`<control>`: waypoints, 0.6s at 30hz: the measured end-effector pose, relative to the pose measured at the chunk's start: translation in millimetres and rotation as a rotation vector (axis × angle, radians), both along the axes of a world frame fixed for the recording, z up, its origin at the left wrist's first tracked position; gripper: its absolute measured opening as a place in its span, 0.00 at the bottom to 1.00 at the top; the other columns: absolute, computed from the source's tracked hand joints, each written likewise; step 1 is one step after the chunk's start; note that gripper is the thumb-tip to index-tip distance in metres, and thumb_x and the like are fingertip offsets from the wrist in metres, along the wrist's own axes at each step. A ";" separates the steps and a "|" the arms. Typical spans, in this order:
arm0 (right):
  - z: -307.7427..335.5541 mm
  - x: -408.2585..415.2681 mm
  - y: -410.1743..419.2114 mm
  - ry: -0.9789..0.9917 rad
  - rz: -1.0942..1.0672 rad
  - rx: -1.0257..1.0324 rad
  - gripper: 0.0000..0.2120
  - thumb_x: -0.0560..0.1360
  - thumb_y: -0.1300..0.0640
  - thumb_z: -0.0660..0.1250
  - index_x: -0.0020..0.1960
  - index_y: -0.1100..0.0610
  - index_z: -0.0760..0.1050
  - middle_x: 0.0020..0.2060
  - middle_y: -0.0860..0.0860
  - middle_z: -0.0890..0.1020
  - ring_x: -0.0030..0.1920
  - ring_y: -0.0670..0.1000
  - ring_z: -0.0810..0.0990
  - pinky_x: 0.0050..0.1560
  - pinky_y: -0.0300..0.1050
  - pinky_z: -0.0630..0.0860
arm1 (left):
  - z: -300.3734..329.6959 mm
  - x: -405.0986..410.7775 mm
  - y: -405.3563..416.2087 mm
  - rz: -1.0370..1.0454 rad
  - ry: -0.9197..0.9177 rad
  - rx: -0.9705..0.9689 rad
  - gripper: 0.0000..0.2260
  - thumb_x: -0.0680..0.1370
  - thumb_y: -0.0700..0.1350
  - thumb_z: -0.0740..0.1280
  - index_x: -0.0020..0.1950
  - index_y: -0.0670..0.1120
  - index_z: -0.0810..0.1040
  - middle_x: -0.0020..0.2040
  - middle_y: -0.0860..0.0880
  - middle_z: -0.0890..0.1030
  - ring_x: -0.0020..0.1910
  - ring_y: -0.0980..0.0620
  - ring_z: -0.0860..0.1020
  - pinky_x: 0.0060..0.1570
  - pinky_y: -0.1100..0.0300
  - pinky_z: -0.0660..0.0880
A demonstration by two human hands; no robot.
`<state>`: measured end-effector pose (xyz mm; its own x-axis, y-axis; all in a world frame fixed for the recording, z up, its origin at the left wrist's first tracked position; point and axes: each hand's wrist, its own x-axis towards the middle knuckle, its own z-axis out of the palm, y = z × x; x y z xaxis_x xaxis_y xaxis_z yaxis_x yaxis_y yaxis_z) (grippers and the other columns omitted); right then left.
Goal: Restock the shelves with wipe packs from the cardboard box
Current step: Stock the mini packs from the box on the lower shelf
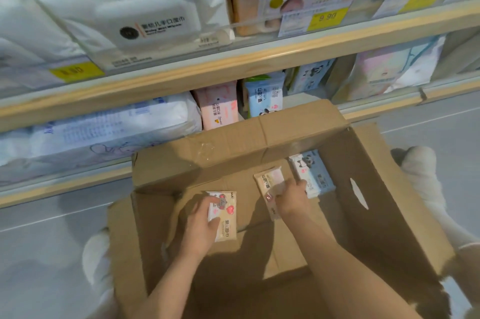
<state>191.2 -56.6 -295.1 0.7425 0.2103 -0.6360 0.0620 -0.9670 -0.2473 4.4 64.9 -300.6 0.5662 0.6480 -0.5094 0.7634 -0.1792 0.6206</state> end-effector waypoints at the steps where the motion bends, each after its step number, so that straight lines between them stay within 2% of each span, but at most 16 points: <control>1: 4.0 0.9 -3.4 0.012 -0.010 0.020 0.19 0.74 0.66 0.63 0.64 0.60 0.66 0.64 0.57 0.63 0.53 0.59 0.77 0.46 0.46 0.73 | 5.9 1.8 -1.5 -0.003 -0.005 -0.005 0.18 0.74 0.37 0.67 0.59 0.54 0.70 0.62 0.52 0.74 0.61 0.52 0.74 0.53 0.53 0.79; 3: 11.9 1.9 -11.8 0.046 -0.013 0.091 0.12 0.76 0.63 0.64 0.58 0.57 0.69 0.59 0.55 0.68 0.48 0.56 0.77 0.41 0.43 0.70 | 20.7 8.5 -3.5 -0.021 -0.038 -0.004 0.18 0.75 0.38 0.67 0.60 0.55 0.70 0.63 0.53 0.73 0.62 0.53 0.73 0.53 0.53 0.79; 4: 18.4 3.4 -16.0 0.064 -0.018 0.151 0.07 0.76 0.60 0.65 0.52 0.55 0.69 0.53 0.53 0.72 0.45 0.54 0.76 0.38 0.41 0.70 | 29.4 12.7 -4.1 -0.040 -0.078 0.004 0.19 0.75 0.37 0.67 0.59 0.57 0.70 0.62 0.54 0.73 0.61 0.53 0.73 0.53 0.53 0.78; 6: 34.2 9.7 -25.2 0.062 -0.007 0.289 0.10 0.74 0.57 0.68 0.42 0.51 0.65 0.39 0.47 0.75 0.39 0.50 0.74 0.33 0.40 0.69 | 48.4 22.6 -5.2 -0.078 -0.187 0.028 0.20 0.74 0.37 0.67 0.55 0.62 0.70 0.59 0.56 0.74 0.58 0.54 0.76 0.53 0.51 0.78; 7: 44.9 15.0 -29.7 0.039 0.011 0.336 0.12 0.74 0.58 0.68 0.41 0.50 0.65 0.35 0.45 0.74 0.38 0.49 0.74 0.31 0.39 0.68 | 59.5 29.2 -5.6 -0.082 -0.232 0.033 0.21 0.74 0.38 0.68 0.54 0.64 0.70 0.57 0.57 0.75 0.57 0.55 0.76 0.52 0.50 0.78; 10: 87.8 37.9 -40.7 -0.012 0.029 0.489 0.11 0.72 0.60 0.70 0.47 0.51 0.68 0.41 0.46 0.77 0.40 0.47 0.77 0.31 0.37 0.70 | 93.2 54.2 -4.9 -0.053 -0.344 0.017 0.20 0.74 0.38 0.68 0.52 0.65 0.71 0.55 0.57 0.77 0.54 0.57 0.78 0.49 0.50 0.79; 12: 115.9 55.6 -47.2 -0.026 0.007 0.588 0.10 0.72 0.60 0.70 0.49 0.52 0.70 0.44 0.47 0.79 0.42 0.47 0.79 0.36 0.37 0.74 | 117.6 72.9 -4.6 -0.049 -0.422 0.001 0.20 0.74 0.37 0.68 0.52 0.63 0.72 0.55 0.55 0.78 0.50 0.60 0.79 0.45 0.54 0.80; 15: 147.7 78.7 -55.6 -0.058 -0.022 0.693 0.09 0.73 0.59 0.70 0.51 0.52 0.73 0.47 0.47 0.81 0.48 0.48 0.81 0.46 0.43 0.79 | 144.1 97.2 1.6 -0.051 -0.520 0.020 0.15 0.76 0.36 0.66 0.56 0.55 0.72 0.53 0.53 0.79 0.45 0.63 0.79 0.37 0.58 0.80; 16: 156.7 85.7 -56.5 -0.083 -0.021 0.715 0.10 0.73 0.59 0.69 0.52 0.52 0.73 0.47 0.45 0.81 0.48 0.47 0.81 0.45 0.41 0.78 | 147.0 104.0 6.5 -0.056 -0.536 0.044 0.15 0.76 0.36 0.66 0.56 0.54 0.71 0.53 0.52 0.79 0.46 0.61 0.79 0.36 0.57 0.80; 18: 170.4 100.3 -53.8 -0.163 -0.002 0.745 0.11 0.74 0.59 0.68 0.55 0.52 0.73 0.47 0.43 0.78 0.47 0.45 0.79 0.39 0.30 0.73 | 147.4 116.8 17.9 -0.088 -0.531 0.125 0.16 0.76 0.38 0.66 0.56 0.57 0.70 0.58 0.51 0.76 0.54 0.55 0.77 0.44 0.51 0.80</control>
